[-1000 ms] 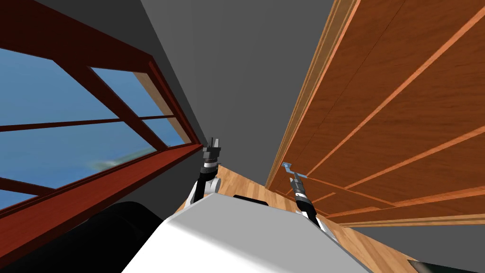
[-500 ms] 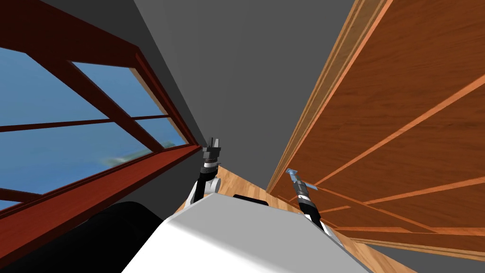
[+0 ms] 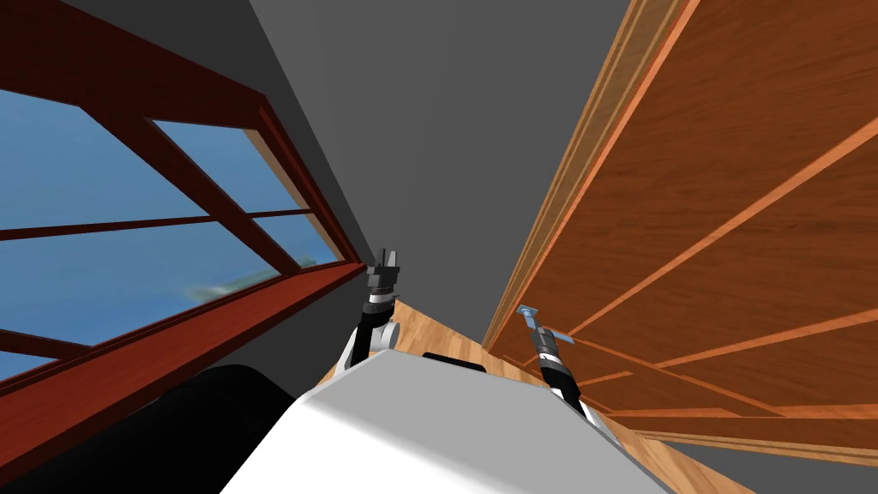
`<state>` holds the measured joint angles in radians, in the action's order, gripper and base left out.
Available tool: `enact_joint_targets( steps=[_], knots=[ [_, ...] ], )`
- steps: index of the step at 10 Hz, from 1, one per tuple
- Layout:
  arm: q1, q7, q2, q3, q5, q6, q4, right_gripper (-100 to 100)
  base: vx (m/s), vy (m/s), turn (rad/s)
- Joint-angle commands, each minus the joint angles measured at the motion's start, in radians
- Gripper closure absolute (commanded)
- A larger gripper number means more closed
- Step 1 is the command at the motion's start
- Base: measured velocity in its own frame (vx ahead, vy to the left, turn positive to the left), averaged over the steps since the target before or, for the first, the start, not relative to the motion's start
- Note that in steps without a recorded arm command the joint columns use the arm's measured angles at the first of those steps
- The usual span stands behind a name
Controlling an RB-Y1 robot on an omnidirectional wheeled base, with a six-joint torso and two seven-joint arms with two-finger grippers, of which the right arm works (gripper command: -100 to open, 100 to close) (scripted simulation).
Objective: Pull the door open
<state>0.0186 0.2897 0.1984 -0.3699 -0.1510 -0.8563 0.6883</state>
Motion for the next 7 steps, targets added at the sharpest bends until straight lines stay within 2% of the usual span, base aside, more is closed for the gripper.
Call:
enact_joint_targets(
  steps=[1,4,7],
  knots=[
    [0.008,0.015,0.008,0.01,-0.008,-0.009,0.001,100,-0.123,-0.039,0.102],
    [0.022,0.043,0.024,0.028,-0.023,-0.026,0.004,100,-0.174,-0.012,0.087],
    [0.042,0.083,0.046,0.053,-0.043,-0.049,0.007,100,-0.216,-0.059,0.116]
  ],
)
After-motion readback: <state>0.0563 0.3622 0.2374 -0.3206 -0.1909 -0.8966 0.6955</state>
